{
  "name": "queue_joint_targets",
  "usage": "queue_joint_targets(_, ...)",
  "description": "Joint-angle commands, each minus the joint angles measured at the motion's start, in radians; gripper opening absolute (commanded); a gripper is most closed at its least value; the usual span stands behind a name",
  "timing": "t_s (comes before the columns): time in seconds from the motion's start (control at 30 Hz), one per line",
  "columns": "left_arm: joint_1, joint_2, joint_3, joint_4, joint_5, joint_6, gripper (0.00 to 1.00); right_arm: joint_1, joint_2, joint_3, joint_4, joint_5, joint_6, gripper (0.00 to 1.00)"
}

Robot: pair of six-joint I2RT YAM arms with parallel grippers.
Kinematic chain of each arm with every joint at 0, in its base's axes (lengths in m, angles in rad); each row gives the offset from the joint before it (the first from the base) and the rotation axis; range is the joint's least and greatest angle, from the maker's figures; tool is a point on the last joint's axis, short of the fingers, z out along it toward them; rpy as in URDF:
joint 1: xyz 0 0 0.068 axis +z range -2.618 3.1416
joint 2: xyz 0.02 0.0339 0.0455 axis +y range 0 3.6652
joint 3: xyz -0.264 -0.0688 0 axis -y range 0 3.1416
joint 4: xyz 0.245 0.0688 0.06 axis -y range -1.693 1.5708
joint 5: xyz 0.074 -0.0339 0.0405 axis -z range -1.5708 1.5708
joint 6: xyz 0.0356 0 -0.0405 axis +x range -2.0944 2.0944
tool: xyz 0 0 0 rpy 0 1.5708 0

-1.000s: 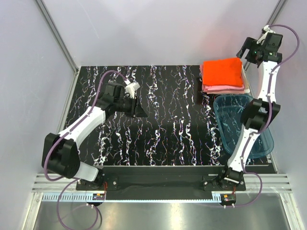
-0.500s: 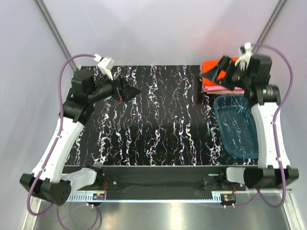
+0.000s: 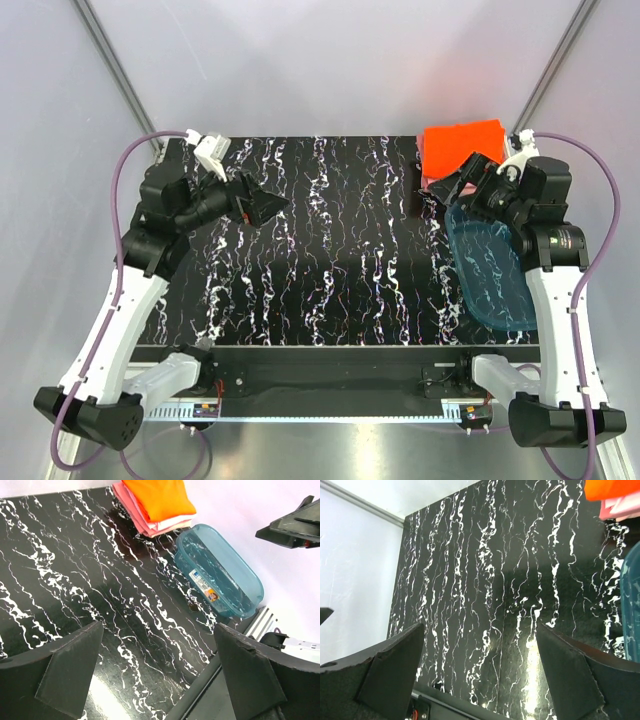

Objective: Fold and stack the t-shirts
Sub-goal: Reset both grippers

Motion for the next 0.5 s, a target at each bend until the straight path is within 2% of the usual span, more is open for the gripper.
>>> queue_joint_targets(0.0,0.000,-0.033,-0.009,0.048,-0.015,-0.013,0.99,-0.001,-0.009,0.011,0.045,0.035,-0.004,1.00)
queue_joint_targets(0.47,0.000,-0.033,0.002,0.054,-0.040,0.010,0.99,-0.001,-0.049,0.011,0.060,0.076,0.012,1.00)
